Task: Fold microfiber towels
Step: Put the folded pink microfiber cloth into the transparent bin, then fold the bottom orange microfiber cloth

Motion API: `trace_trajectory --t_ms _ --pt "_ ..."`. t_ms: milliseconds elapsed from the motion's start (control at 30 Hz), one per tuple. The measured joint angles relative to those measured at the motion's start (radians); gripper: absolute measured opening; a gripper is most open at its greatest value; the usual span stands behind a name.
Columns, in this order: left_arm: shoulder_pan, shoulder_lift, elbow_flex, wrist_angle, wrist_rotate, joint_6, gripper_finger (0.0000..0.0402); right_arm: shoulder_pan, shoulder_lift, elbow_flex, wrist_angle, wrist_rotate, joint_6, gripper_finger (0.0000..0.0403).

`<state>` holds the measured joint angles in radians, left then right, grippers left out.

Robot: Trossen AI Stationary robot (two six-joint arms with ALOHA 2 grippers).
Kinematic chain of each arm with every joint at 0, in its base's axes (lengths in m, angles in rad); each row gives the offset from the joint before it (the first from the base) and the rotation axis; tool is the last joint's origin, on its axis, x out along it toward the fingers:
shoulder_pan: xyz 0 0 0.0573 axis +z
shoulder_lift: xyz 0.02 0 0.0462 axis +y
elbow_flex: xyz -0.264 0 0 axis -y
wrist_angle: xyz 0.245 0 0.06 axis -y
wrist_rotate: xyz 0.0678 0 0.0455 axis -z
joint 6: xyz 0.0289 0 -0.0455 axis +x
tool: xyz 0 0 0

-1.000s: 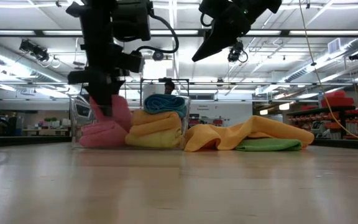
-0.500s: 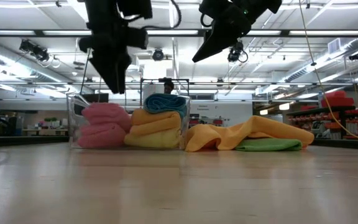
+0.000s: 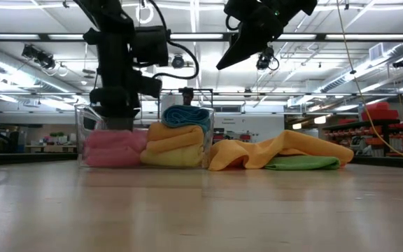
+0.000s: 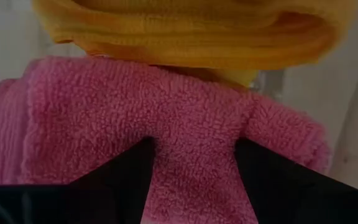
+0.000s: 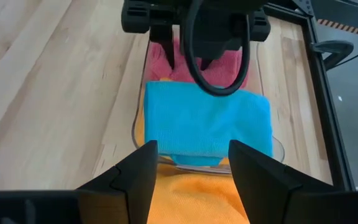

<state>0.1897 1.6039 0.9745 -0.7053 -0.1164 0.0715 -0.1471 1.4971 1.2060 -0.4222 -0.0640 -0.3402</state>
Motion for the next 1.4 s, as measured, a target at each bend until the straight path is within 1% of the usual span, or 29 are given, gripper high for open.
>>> trace_trajectory --t_ms 133,233,300,400,467,700,900,967,1167,1267,1400 --pt "-0.001 -0.017 0.036 -0.011 0.003 -0.001 0.0233 0.0 0.0 0.0 0.002 0.0 -0.004 0.0206" --pt "-0.001 -0.047 0.086 -0.056 0.001 -0.001 0.0242 0.0 0.0 0.0 -0.011 0.0 -0.003 0.0206" --pt "-0.001 -0.07 0.117 -0.122 -0.005 -0.006 0.0251 -0.003 0.0 -0.001 -0.027 0.001 -0.005 0.0206" --pt "-0.012 -0.115 0.143 -0.147 -0.006 -0.009 0.0259 -0.015 0.0 -0.04 -0.023 0.0 -0.007 0.0206" --pt "-0.03 -0.141 0.143 -0.132 -0.007 -0.01 0.0258 -0.027 0.0 -0.075 -0.015 0.0 -0.007 0.0206" --pt "-0.076 -0.148 0.143 -0.051 -0.006 -0.061 0.0229 -0.051 0.001 -0.236 0.144 -0.008 -0.004 0.0206" --pt "-0.102 -0.144 0.143 -0.041 -0.006 -0.078 0.0204 -0.067 0.0 -0.327 0.172 -0.01 -0.003 0.0206" --pt "-0.11 -0.144 0.143 -0.042 -0.005 -0.088 0.0197 -0.059 0.0 -0.359 0.2 -0.035 0.001 0.0206" --pt "-0.127 -0.144 0.143 -0.04 -0.006 -0.087 0.0181 0.028 0.0 -0.484 0.427 -0.057 -0.031 0.0206" --pt "-0.127 -0.144 0.143 -0.037 -0.006 -0.087 0.0176 0.066 0.019 -0.549 0.606 -0.014 -0.057 0.0206" --pt "-0.134 -0.144 0.144 -0.041 -0.007 -0.088 0.0172 0.077 0.086 -0.587 0.753 0.027 -0.05 0.0206"
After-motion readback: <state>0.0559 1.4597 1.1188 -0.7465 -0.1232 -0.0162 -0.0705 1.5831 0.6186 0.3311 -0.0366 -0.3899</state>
